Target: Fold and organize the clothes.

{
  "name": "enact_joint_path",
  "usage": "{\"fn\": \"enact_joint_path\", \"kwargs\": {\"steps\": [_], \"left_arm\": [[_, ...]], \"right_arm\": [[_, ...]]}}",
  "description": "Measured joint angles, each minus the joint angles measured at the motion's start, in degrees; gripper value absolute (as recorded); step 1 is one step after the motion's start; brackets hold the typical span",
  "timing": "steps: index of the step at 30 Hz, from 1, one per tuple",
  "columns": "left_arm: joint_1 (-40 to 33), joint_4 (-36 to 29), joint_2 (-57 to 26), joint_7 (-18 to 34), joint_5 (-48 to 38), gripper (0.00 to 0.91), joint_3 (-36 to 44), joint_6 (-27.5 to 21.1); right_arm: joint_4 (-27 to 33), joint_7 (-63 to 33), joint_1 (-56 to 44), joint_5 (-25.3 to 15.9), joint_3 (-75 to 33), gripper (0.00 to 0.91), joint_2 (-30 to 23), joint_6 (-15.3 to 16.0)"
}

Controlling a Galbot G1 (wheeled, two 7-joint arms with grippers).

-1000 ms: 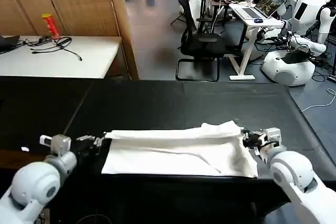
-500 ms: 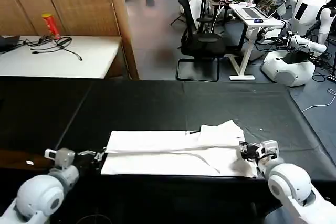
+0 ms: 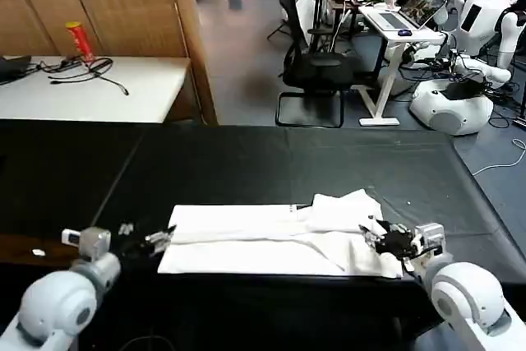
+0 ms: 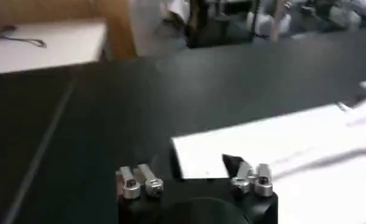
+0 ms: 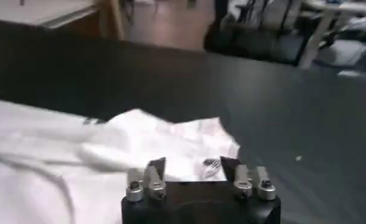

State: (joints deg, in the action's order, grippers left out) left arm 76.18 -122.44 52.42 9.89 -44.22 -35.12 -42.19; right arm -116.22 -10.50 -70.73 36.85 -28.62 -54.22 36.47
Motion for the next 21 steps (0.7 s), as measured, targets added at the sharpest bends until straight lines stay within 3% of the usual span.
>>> {"fn": "enact_joint_path", "kwargs": {"steps": [8, 17, 21], "left_arm": [[-6.10, 8.35, 5.10, -0.28, -1.40, 0.878, 2.33, 0.01], [-7.83, 13.04, 7.83, -0.94, -1.52, 0.878, 3.62, 0.01], [-8.34, 14.49, 8.39, -2.19, -1.50, 0.741, 4.19, 0.01]], "right_arm": [[10.52, 0.06, 8.08, -2.24, 3.85, 0.878, -5.96, -0.98], [14.74, -0.57, 10.88, -2.64, 5.15, 0.878, -8.60, -0.59], [15.52, -0.55, 10.97, -2.87, 5.18, 0.848, -9.09, -0.59]]}}
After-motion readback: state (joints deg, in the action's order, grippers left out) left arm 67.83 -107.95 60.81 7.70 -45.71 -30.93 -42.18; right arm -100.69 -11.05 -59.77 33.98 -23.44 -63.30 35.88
